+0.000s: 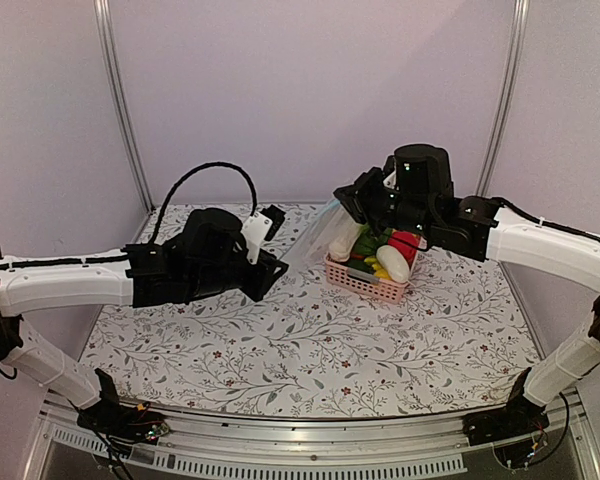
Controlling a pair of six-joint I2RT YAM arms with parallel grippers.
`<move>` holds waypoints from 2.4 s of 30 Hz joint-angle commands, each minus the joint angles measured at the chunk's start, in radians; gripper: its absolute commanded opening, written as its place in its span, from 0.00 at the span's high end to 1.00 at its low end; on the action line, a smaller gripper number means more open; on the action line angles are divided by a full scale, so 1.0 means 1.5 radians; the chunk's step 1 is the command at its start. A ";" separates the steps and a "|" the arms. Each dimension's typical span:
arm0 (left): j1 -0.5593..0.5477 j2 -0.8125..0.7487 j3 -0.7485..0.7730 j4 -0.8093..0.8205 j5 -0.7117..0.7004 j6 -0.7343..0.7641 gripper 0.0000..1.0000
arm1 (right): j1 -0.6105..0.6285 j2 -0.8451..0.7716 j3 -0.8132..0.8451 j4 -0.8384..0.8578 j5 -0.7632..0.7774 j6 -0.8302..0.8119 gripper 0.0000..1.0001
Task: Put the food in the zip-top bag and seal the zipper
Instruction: Pass from the right arm to the left, then pass from the left arm to the right
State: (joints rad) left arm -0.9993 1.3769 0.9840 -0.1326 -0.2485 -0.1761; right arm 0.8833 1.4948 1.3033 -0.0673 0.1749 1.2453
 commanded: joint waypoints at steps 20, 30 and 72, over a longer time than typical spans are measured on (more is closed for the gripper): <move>0.022 -0.055 0.110 -0.197 0.105 0.087 1.00 | -0.009 -0.077 -0.024 -0.041 0.028 -0.213 0.18; 0.068 -0.087 0.221 -0.466 0.273 0.124 1.00 | -0.016 -0.210 0.042 -0.273 -0.040 -0.625 0.02; 0.074 -0.006 0.306 -0.611 0.441 0.164 1.00 | 0.045 0.042 0.219 -0.491 -0.484 -0.847 0.54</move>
State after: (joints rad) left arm -0.9001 1.3643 1.4410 -1.0607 0.3950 0.0635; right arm 0.9424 1.5368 1.6314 -0.8211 -0.5591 -0.0216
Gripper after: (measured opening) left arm 0.007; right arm 0.540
